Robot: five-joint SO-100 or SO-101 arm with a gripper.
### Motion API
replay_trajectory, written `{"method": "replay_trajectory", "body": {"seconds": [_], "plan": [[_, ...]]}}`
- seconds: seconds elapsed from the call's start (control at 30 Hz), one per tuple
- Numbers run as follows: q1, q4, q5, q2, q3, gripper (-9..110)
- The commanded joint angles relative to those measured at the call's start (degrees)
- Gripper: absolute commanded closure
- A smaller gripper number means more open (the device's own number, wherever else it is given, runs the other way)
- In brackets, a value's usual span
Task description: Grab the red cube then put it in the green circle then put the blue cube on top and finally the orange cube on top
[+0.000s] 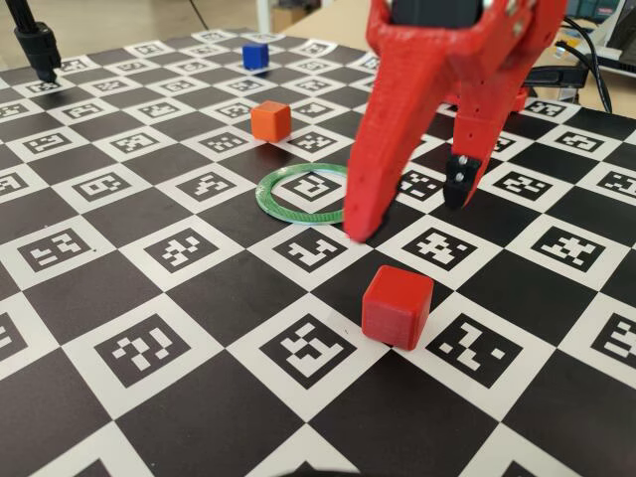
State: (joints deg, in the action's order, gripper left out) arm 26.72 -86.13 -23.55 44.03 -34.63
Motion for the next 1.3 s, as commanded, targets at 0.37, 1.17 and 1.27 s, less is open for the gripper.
{"method": "replay_trajectory", "body": {"seconds": [0.37, 1.17, 1.27], "plan": [[-0.4, 5.1, 1.2, -2.6, 0.4, 53], [-1.1, 7.8, 4.0, -4.4, 0.4, 53], [-1.1, 8.2, 5.0, -4.5, 0.4, 53]]}}
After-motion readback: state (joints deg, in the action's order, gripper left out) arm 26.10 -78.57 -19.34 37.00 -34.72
